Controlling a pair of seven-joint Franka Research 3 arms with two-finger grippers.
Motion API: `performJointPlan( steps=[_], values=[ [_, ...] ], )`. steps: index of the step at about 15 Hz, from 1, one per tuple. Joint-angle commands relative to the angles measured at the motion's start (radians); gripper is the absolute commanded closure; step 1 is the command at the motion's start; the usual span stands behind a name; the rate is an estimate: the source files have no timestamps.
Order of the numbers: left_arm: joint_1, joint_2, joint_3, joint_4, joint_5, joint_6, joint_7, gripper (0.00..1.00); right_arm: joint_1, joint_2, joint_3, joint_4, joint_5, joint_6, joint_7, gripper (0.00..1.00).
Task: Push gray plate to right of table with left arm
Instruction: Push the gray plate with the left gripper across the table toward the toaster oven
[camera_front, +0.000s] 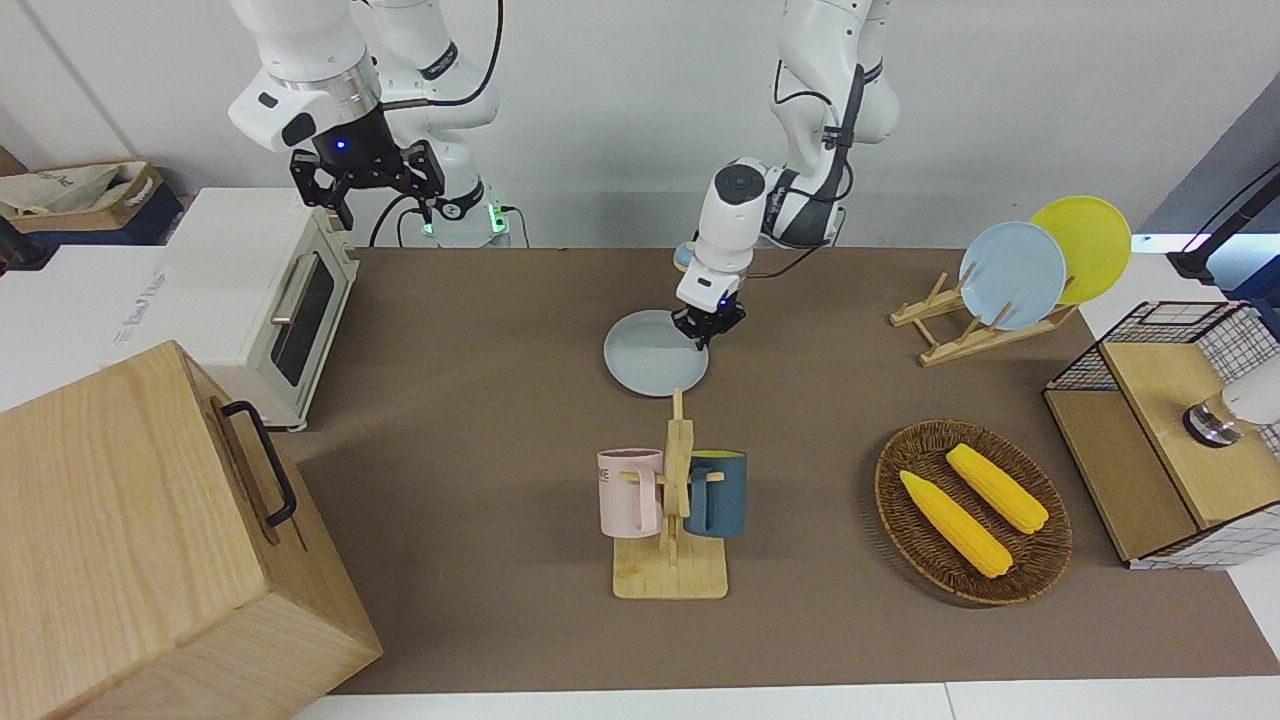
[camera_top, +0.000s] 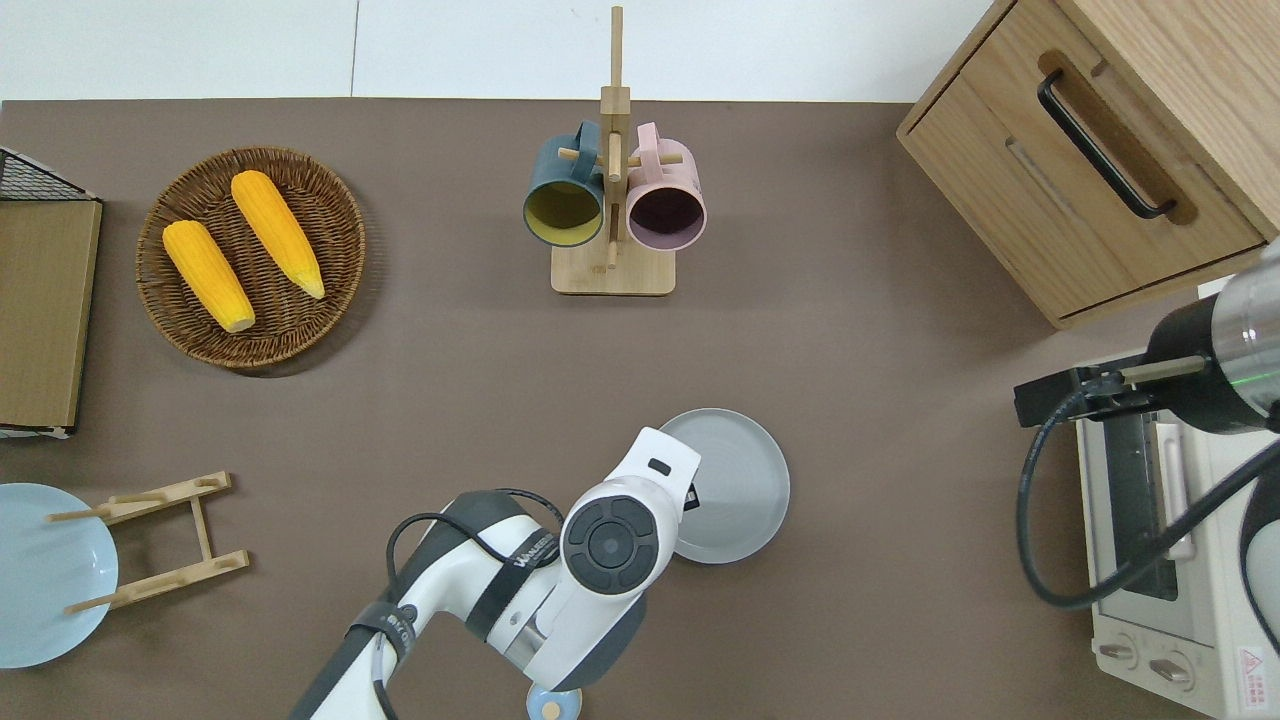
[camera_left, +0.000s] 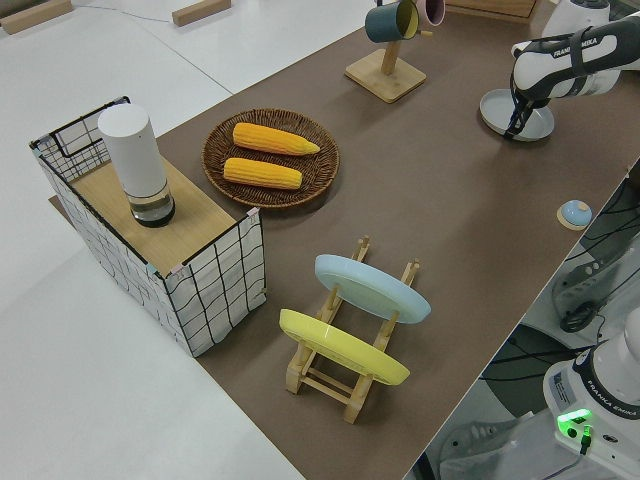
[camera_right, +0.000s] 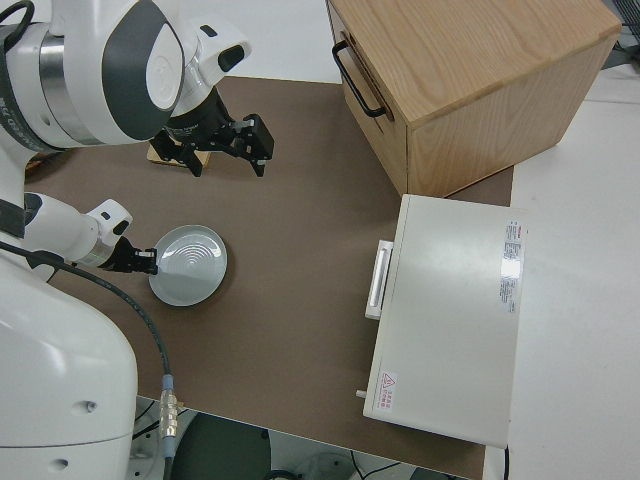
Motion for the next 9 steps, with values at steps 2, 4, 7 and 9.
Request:
performJointPlan(
  steps=[2, 4, 7, 9],
  values=[
    [-0.020, 0.156, -0.051, 0.231, 0.003, -0.131, -0.103, 1.00, -0.011, -0.008, 0.004, 0.001, 0.008, -0.012, -0.003, 0.017],
    [-0.037, 0.167, -0.061, 0.258, 0.003, -0.134, -0.114, 1.00, -0.011, -0.008, 0.006, -0.001, 0.008, -0.012, -0.001, 0.017],
    [-0.074, 0.173, -0.061, 0.264, 0.001, -0.133, -0.140, 1.00, -0.011, -0.008, 0.006, -0.001, 0.008, -0.012, -0.003, 0.017],
    [-0.088, 0.190, -0.061, 0.282, 0.001, -0.133, -0.143, 1.00, -0.011, -0.008, 0.006, -0.001, 0.008, -0.012, -0.003, 0.017]
  ],
)
